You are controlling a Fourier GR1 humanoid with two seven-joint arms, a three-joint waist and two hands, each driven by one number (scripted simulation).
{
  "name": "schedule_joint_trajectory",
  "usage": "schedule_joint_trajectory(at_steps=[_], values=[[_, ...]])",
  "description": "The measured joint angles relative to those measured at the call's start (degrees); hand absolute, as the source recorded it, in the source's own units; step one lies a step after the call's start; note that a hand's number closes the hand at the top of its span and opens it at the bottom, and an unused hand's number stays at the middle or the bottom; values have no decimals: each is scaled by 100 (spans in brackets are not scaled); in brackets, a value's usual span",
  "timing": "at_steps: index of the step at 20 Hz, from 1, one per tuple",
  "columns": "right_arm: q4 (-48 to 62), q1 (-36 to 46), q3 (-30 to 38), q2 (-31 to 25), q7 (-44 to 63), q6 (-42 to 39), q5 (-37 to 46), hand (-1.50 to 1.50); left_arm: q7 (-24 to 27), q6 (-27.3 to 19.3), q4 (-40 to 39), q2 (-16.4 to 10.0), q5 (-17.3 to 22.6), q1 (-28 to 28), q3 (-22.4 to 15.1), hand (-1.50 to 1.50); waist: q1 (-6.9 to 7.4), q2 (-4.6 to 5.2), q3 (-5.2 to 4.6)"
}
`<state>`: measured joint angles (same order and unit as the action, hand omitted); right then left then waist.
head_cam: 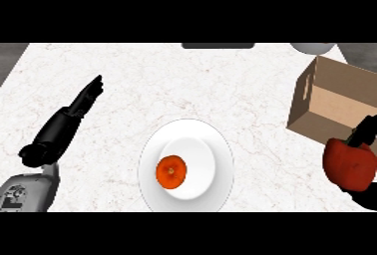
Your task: Pick the bell pepper from the plate and place it in the cardboard box
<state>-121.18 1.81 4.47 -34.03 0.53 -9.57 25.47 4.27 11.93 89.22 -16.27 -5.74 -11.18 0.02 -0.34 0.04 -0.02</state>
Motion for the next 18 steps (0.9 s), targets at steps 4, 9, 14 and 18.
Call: schedule_joint_trajectory(at_steps=[4,9,14,18], values=[[969,710,706,-229,116,-231,-487,150,40,-23,-27,88,-73,-18,-58,0,57,8,-1],[2326,1406,924,-645,-254,-336,-226,150,-28,51,-87,93,-47,-159,3,0,97,16,0],[3701,1780,715,-1203,-757,-798,130,150,-72,51,-136,158,-80,-291,-28,0,151,46,2],[4927,2147,458,-1518,-1294,-1120,421,150,-155,107,-104,173,-43,-382,-26,0,215,56,6]])
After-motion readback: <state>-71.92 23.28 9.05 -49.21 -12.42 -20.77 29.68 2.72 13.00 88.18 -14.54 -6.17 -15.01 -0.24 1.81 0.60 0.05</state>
